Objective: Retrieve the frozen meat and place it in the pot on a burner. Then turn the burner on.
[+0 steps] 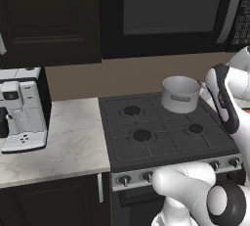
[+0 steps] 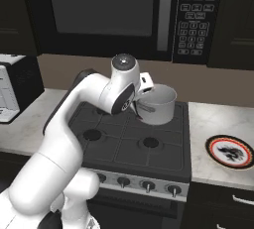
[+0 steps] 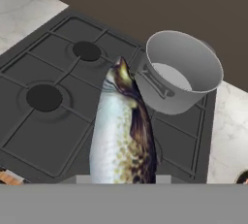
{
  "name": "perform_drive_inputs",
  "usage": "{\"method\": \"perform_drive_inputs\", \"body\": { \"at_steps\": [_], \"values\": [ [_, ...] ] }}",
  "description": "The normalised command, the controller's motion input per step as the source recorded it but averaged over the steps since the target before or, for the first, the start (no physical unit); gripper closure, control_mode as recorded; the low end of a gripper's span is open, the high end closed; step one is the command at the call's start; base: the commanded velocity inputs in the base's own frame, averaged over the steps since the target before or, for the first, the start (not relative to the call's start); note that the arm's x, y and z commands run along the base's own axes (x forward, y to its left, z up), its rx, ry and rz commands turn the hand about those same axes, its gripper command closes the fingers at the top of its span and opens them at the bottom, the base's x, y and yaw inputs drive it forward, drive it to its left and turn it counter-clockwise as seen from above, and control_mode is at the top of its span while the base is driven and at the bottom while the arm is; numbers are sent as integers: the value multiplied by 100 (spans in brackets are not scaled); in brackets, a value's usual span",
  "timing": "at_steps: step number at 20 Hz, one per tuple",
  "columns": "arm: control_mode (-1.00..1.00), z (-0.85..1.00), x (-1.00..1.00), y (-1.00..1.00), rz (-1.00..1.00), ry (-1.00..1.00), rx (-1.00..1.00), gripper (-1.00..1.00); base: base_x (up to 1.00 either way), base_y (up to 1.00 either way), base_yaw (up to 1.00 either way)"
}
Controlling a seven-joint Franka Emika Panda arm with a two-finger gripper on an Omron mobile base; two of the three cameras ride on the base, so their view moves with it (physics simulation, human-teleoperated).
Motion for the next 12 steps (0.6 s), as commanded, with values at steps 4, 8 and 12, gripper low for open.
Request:
{"method": "perform_drive_inputs", "body": {
  "at_steps": [4,8,12],
  "values": [
    [-100,0,31,0,0,0,0,100,0,0,0],
    [-100,-1,25,0,0,0,0,100,0,0,0],
    [-100,-7,21,0,0,0,0,100,0,0,0]
  ]
}}
